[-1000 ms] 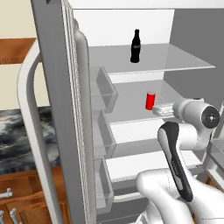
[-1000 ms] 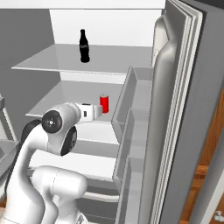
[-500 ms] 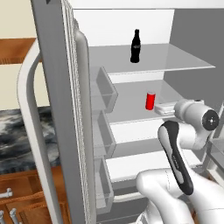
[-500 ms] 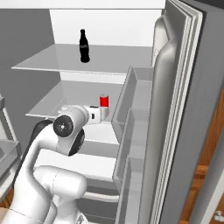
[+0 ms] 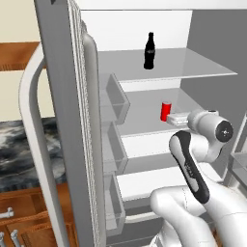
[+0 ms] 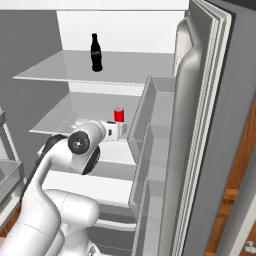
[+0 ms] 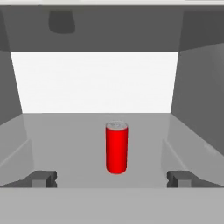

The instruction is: Open the fridge, grab two sodas, and place both sodas inside the bowl with ice on the dining counter.

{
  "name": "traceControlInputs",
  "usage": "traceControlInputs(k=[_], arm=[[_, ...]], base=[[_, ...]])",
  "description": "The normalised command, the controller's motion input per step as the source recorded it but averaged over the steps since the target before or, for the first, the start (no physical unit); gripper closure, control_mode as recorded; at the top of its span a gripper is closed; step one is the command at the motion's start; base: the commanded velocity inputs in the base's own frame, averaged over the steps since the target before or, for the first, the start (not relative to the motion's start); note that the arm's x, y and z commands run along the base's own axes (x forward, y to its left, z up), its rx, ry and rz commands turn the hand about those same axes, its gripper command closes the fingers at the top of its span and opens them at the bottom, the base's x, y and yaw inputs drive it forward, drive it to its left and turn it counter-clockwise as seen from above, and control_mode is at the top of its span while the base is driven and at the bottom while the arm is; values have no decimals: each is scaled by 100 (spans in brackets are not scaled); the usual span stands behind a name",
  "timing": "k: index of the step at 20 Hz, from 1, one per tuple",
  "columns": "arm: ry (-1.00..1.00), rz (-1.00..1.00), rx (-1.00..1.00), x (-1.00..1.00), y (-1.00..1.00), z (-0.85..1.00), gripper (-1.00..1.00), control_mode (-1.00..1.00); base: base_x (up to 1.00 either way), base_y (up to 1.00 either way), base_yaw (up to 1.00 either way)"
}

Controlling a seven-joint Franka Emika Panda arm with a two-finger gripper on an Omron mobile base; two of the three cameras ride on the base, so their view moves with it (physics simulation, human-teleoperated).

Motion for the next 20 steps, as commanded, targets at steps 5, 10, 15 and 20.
traceControlInputs(k=[5,10,15,20], arm=[[5,0,0,37,-2,-9,-100,-100],[2,0,0,42,0,-7,-100,-100],[0,0,0,37,0,-4,-100,-100],[0,0,0,32,0,-8,-100,-100]], base=[[0,0,0],[0,0,0],[0,0,0],[0,0,0]])
